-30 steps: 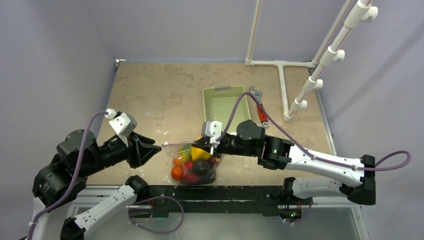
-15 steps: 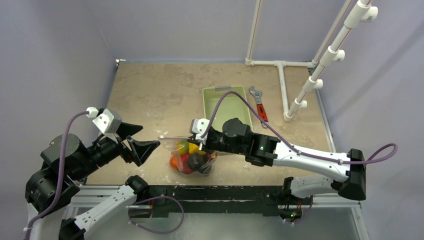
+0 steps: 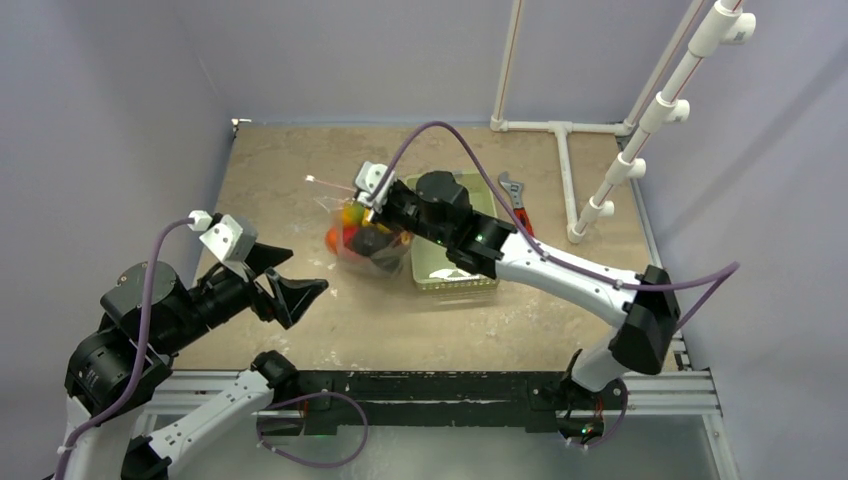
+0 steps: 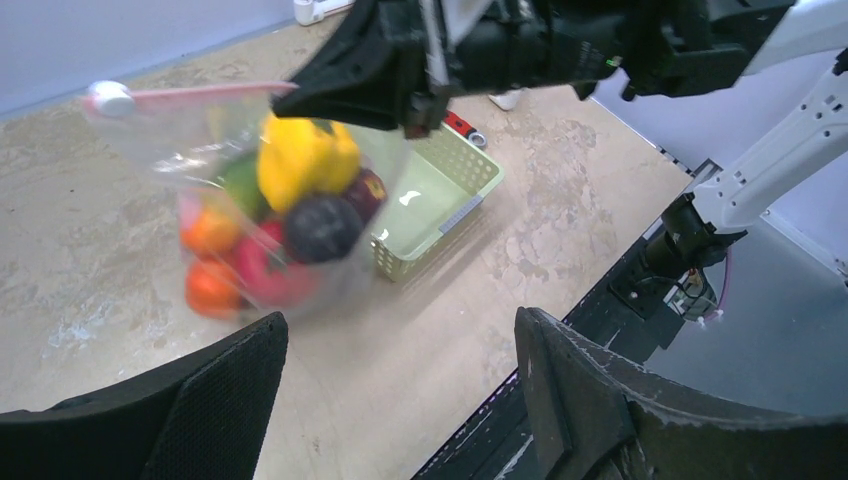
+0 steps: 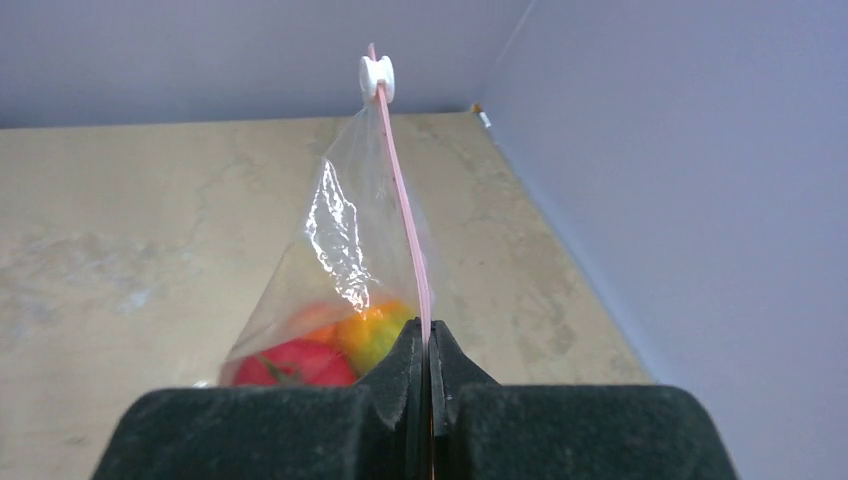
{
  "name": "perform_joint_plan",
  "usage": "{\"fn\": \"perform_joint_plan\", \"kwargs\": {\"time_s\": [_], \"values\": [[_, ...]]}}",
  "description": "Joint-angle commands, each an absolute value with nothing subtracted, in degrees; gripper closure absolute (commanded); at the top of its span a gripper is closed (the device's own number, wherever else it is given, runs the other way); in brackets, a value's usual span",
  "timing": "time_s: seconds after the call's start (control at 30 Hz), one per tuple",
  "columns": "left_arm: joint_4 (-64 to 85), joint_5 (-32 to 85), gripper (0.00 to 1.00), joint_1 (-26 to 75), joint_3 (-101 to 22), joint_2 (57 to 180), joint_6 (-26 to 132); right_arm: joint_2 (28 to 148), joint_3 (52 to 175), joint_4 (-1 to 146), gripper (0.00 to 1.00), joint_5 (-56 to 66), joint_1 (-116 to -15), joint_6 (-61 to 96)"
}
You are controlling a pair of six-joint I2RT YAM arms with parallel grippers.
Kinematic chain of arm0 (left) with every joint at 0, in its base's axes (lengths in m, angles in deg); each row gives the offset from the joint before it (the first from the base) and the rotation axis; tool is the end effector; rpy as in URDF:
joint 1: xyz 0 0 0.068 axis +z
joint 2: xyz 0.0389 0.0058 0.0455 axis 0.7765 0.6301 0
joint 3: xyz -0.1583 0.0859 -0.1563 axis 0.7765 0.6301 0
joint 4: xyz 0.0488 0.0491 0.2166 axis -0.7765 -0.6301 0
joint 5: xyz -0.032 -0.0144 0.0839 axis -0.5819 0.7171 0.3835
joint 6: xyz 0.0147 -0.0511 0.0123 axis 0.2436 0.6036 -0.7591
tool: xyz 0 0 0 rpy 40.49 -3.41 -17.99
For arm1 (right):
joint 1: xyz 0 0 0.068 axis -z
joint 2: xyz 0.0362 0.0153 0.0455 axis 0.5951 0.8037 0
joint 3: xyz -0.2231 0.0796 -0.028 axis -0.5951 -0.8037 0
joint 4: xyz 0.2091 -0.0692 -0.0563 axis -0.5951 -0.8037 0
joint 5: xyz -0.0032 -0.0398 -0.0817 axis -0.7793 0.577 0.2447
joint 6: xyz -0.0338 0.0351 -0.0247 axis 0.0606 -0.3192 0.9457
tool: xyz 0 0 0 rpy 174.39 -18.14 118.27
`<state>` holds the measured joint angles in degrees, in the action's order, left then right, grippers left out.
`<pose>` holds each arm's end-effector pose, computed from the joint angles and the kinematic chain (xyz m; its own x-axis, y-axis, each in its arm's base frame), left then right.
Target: Place the food in the zip-top bag and seal the zipper
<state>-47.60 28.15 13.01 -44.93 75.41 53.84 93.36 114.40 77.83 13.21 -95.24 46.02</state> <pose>0.0281 -0.0271 0.4052 -0.2934 -0.0439 -0.9550 0.6512 0.7221 -0.2333 0.1721 0.2827 0.3537 0.2671 -0.2662 -0.9262 -0.8087 0.4607 -0.3657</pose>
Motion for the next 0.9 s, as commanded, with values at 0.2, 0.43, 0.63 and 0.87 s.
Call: {"fn": "perform_joint_plan", "kwargs": {"time_s": [0.2,0.43,0.63,0.87], "values": [[-46.3,30.9,0.18,13.1,-44.9,74.2,54.4,107.3,129.7,91.2,1.00,8.8,-92.9,52.5],[-47.3,32.5,0.18,13.1,-44.9,73.3,54.4,109.7,123.3,94.4,1.00,0.4,-93.4,49.0],[-47.0,32.6,0.18,13.1,-44.4,73.7,53.9,106.5,111.8,96.1,1.00,-6.1,-94.7,47.3],[-45.7,31.9,0.18,13.1,-43.6,74.4,53.8,102.0,103.2,97.6,1.00,-9.0,-96.8,44.2]]}}
